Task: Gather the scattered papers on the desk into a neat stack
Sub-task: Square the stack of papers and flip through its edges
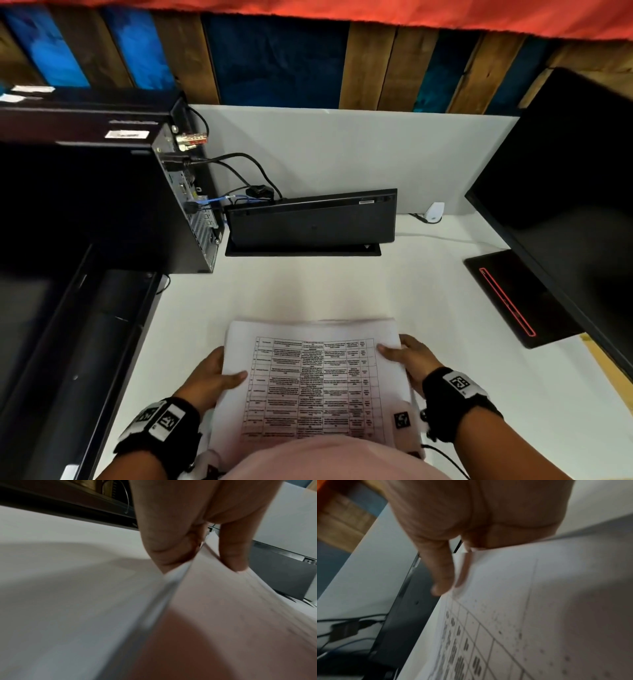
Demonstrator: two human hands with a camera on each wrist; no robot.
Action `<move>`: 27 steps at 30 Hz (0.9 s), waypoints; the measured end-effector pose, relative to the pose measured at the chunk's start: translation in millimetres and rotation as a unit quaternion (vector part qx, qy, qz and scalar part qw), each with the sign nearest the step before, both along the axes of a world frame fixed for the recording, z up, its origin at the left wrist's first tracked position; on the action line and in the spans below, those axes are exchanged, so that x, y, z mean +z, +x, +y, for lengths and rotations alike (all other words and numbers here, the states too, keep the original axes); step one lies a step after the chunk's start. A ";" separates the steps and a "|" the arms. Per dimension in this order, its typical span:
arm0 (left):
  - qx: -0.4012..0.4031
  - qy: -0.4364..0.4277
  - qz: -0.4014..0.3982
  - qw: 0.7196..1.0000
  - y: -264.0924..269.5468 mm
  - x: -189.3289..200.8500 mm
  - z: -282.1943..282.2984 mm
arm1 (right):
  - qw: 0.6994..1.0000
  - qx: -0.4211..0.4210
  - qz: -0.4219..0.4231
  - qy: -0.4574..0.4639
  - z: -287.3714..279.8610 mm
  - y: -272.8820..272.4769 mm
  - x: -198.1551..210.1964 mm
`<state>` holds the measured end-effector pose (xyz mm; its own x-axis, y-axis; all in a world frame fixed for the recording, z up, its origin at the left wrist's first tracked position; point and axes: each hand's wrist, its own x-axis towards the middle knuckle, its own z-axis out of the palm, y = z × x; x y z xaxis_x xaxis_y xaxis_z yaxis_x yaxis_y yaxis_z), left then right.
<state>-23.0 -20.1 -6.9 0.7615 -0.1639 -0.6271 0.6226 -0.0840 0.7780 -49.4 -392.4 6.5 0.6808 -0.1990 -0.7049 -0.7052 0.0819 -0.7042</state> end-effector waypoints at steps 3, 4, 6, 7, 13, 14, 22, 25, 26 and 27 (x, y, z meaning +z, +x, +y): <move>0.021 0.019 -0.018 0.999 1.5 4.4 -4.8 | 0.999 0.031 -0.003 -0.018 3.1 -5.9 4.2; 0.019 0.036 -0.047 0.998 2.9 8.7 -8.2 | 0.999 0.034 -0.023 -0.032 7.9 -5.2 10.7; 0.056 0.055 -0.114 0.990 9.1 26.7 -16.6 | 0.994 -0.003 -0.089 -0.068 15.8 0.4 27.8; 0.088 0.049 -0.150 0.984 13.3 40.2 -20.5 | 0.988 -0.038 -0.133 -0.075 18.7 4.8 39.9; 0.174 -0.006 -0.328 0.929 32.0 123.3 -33.7 | 0.924 -0.105 -0.368 -0.015 27.0 20.5 112.8; 0.179 -0.005 -0.340 0.923 33.2 127.6 -33.9 | 0.918 -0.103 -0.384 -0.018 28.5 21.0 115.7; 0.237 -0.043 -0.351 0.905 30.0 123.8 -47.5 | 0.869 -0.048 -0.444 -0.214 39.7 15.5 101.1; 0.278 -0.065 -0.334 0.898 30.1 126.0 -47.6 | 0.829 0.011 -0.441 -0.344 45.7 12.1 101.1; 0.294 -0.060 -0.327 0.896 31.9 125.2 -46.0 | 0.821 0.018 -0.438 -0.365 46.3 12.0 99.7; 0.309 -0.054 -0.323 0.893 33.1 125.3 -45.7 | 0.816 0.017 -0.436 -0.379 46.2 11.5 98.3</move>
<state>10.1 -65.8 118.4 0.9243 0.3803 -0.0311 -0.0568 0.2178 0.9743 -37.9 -346.2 104.8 0.8715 -0.3237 0.3685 0.0990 -0.6197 -0.7786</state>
